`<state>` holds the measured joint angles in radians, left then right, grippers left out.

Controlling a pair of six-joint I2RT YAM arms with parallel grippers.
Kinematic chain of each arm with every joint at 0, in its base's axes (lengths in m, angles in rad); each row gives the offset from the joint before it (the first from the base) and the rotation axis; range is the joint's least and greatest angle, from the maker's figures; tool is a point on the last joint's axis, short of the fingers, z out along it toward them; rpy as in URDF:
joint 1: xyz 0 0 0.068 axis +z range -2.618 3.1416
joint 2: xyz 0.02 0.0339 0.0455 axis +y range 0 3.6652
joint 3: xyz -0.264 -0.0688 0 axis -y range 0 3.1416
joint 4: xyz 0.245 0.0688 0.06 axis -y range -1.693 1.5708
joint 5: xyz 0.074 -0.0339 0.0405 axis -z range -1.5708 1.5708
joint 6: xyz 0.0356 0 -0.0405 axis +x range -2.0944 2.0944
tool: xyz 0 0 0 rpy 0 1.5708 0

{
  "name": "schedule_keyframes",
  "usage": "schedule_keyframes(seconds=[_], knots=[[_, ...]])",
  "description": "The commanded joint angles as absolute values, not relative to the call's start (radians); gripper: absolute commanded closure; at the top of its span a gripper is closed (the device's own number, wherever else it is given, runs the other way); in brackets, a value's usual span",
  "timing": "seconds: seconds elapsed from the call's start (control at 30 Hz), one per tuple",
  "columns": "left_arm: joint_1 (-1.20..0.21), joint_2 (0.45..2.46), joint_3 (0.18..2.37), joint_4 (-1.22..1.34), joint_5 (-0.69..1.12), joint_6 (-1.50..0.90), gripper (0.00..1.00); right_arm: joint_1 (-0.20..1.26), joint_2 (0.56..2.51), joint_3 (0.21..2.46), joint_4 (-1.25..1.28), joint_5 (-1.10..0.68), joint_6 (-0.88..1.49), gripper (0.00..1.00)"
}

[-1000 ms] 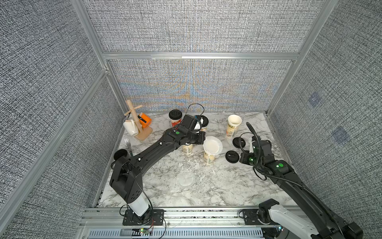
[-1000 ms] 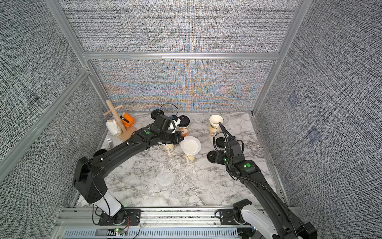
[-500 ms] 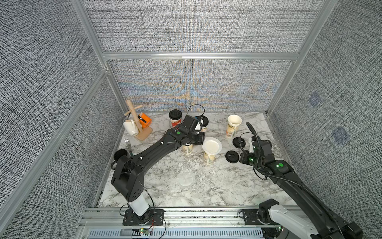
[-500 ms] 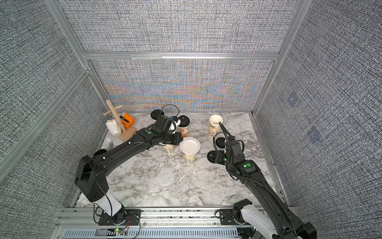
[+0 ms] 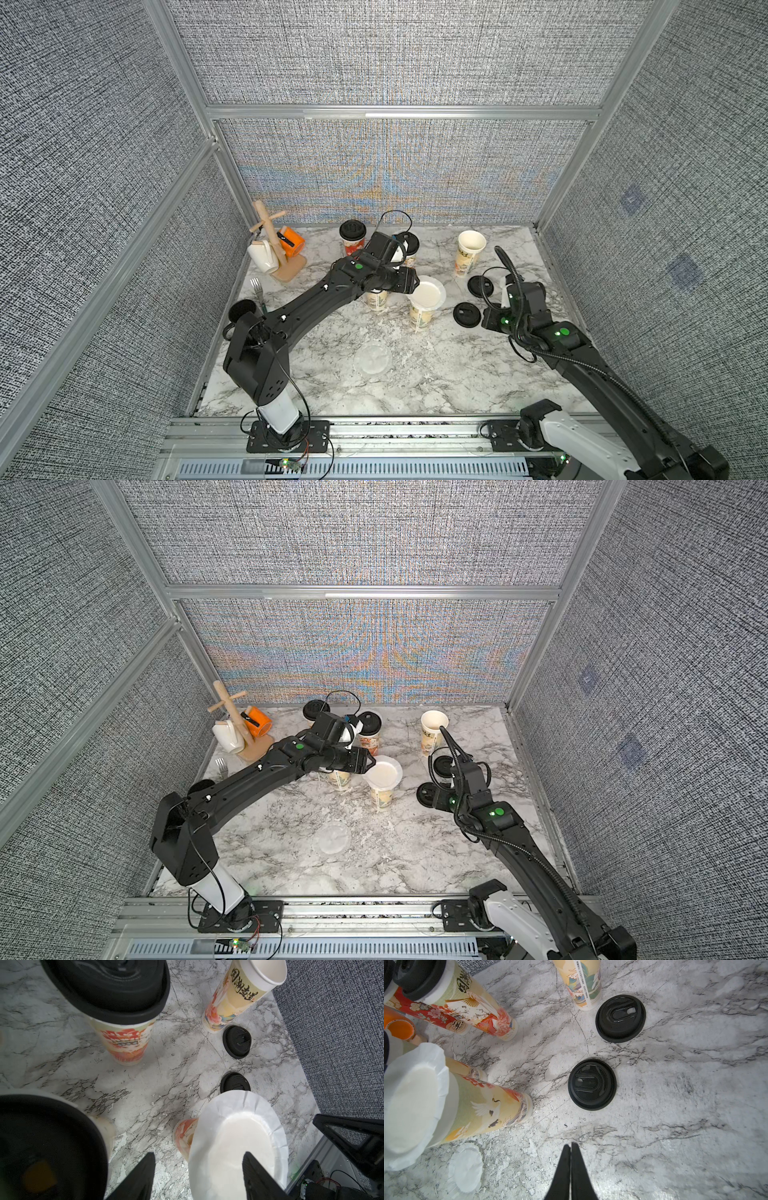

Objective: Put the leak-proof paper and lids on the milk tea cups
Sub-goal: Place the leak-proof paper at the cup, then pick up the cup lid from the center of the board.

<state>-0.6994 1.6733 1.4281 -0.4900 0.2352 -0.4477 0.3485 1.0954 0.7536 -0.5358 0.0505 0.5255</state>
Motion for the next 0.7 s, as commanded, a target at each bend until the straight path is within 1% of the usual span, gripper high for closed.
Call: schedule_keyframes(seconds=[0.0, 0.07, 0.1, 0.17, 0.23, 0.3, 0.47, 0.67], knots=[[-0.699, 1.646, 1.442, -0.475, 0.243, -0.42, 0.26, 0.349, 1.139, 0.754, -0.54, 0.088, 0.542, 0.47], [-0.7, 1.618, 1.441, -0.459, 0.247, -0.412, 0.22, 0.349, 1.186, 0.761, -0.536, 0.109, 0.553, 0.3], [-0.7, 1.598, 1.439, -0.452, 0.243, -0.407, 0.19, 0.348, 1.218, 0.764, -0.534, 0.121, 0.558, 0.23], [-0.7, 1.558, 1.438, -0.454, 0.228, -0.396, 0.13, 0.347, 1.288, 0.785, -0.532, 0.137, 0.56, 0.17], [-0.7, 1.518, 1.434, -0.469, 0.199, -0.391, 0.06, 0.342, 1.362, 0.826, -0.528, 0.14, 0.559, 0.15], [-0.7, 1.475, 1.428, -0.495, 0.165, -0.385, 0.03, 0.336, 1.442, 0.87, -0.519, 0.135, 0.551, 0.13], [-0.698, 1.372, 1.376, -0.535, 0.082, -0.381, 0.02, 0.32, 1.594, 0.97, -0.514, 0.102, 0.54, 0.08], [-0.692, 1.335, 1.372, -0.635, 0.034, -0.383, 0.02, 0.316, 1.735, 1.039, -0.537, 0.091, 0.535, 0.06]])
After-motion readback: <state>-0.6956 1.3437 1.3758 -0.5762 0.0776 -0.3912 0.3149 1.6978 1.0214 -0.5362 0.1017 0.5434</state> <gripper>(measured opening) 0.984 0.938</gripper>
